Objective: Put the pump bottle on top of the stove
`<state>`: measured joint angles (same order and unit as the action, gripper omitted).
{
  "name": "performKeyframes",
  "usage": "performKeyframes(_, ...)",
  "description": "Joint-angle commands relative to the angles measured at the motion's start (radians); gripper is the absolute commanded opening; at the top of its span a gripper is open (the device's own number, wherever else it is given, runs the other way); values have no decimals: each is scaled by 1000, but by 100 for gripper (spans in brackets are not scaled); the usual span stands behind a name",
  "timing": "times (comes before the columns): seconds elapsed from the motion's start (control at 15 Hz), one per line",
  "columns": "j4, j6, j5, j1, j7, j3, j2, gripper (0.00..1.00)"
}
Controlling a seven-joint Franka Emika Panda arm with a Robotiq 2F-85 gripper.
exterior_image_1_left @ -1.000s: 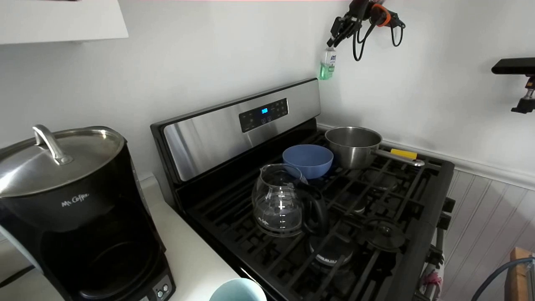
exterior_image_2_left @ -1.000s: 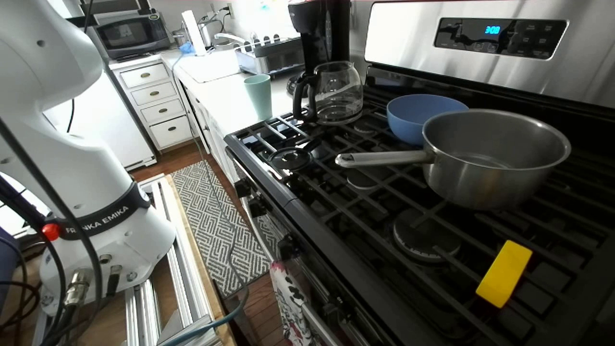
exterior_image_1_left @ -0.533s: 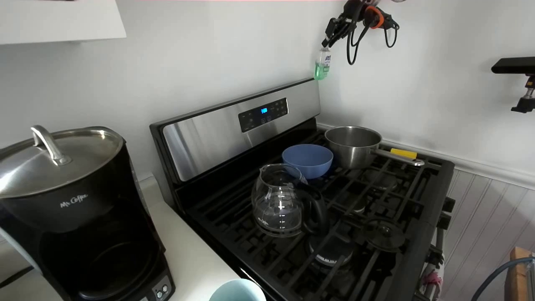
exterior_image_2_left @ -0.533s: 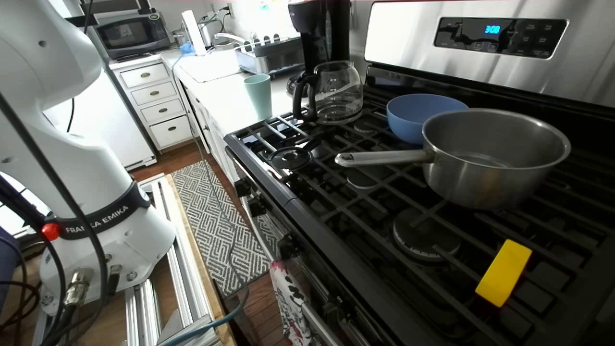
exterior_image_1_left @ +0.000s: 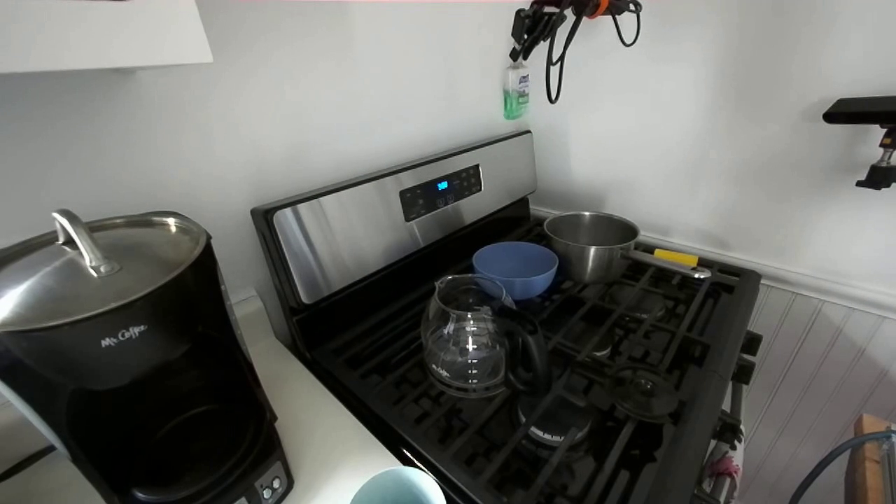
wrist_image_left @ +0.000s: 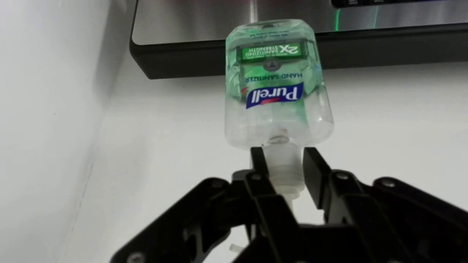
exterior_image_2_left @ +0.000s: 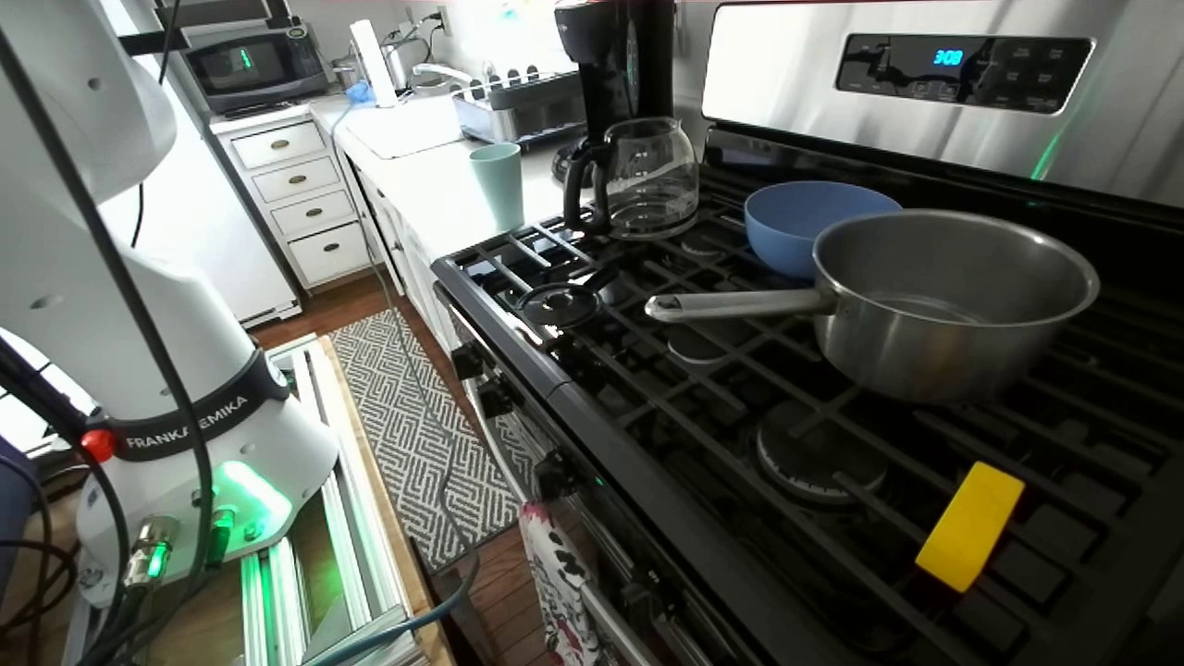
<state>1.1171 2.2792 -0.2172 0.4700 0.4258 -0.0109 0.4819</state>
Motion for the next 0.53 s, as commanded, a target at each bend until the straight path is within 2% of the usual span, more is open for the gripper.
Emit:
performKeyframes(0.0, -160, -115, 21, -42, -50, 45, 93, 8)
performKeyframes(0.33, -267, -165, 22, -43, -88, 59, 188, 8)
performKeyframes(0.47, -299, -136, 19, -47, -121, 62, 223, 8)
